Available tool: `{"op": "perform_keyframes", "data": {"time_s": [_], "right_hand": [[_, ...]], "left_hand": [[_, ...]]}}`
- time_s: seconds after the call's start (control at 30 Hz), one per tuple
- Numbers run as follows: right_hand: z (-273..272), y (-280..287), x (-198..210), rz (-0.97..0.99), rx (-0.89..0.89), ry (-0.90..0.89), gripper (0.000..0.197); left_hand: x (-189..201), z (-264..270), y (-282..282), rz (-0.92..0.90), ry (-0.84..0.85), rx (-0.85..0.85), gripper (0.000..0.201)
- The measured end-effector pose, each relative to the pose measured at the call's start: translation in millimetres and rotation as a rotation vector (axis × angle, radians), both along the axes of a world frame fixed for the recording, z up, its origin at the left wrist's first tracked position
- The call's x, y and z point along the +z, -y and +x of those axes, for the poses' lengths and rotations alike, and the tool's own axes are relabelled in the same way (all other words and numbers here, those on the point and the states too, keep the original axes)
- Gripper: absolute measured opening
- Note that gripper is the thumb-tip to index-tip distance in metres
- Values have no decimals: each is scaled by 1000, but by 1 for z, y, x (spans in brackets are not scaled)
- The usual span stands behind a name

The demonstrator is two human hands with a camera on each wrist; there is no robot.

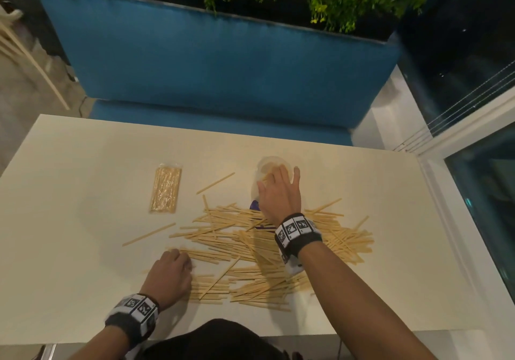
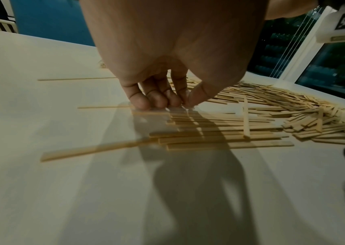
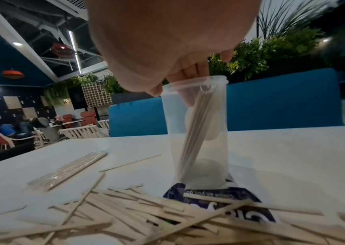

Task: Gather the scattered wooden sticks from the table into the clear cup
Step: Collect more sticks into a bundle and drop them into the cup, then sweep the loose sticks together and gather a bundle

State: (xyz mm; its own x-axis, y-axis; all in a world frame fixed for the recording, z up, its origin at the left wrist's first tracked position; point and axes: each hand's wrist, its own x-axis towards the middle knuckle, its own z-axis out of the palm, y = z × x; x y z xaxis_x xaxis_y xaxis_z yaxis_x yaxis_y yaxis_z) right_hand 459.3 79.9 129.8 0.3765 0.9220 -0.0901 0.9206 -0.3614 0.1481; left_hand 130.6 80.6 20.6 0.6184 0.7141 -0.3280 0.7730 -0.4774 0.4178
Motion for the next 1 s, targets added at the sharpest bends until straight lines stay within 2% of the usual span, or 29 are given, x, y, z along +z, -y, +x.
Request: {"op": "perform_keyframes", "data": {"time_s": [0.17,0.27,0.37,0.43,0.47,0.53,0.6,0.67,0.73,0.8,0.9,1.0], "right_hand": [[-1,6,7,115,40,-18,34],[0,13,4,134,38,-56,37],[2,23,7,373,27,-161,37],[-7,39,13,571,5,-291,32],[-15,49,12,599,3,-371,27],[-39,71,7,478,21,-543,23],[-68,88,-2,201,63,-687,36],[-96,97,-17,-80,135,-711,73],[-120,98,-36,-215,218,-607,111],[-136,94,-54,-285,256,-512,130],[-147,81,-70,-323,260,-434,127],[-149,67,-77,-257,233,-479,93]], "left_hand": [[1,0,0,7,-7,-5,16],[2,0,1,2,18,9,15],[5,1,0,-13,35,7,11],[9,2,0,-41,65,18,6],[10,1,0,-60,89,29,7],[16,-2,0,-100,158,52,15],[21,-8,1,-37,195,26,13],[29,-18,3,35,131,-59,46],[36,-27,4,94,21,-135,84],[38,-34,6,143,-61,-200,99],[31,-37,1,79,-50,-162,92],[23,-29,-8,2,53,-134,74]]}}
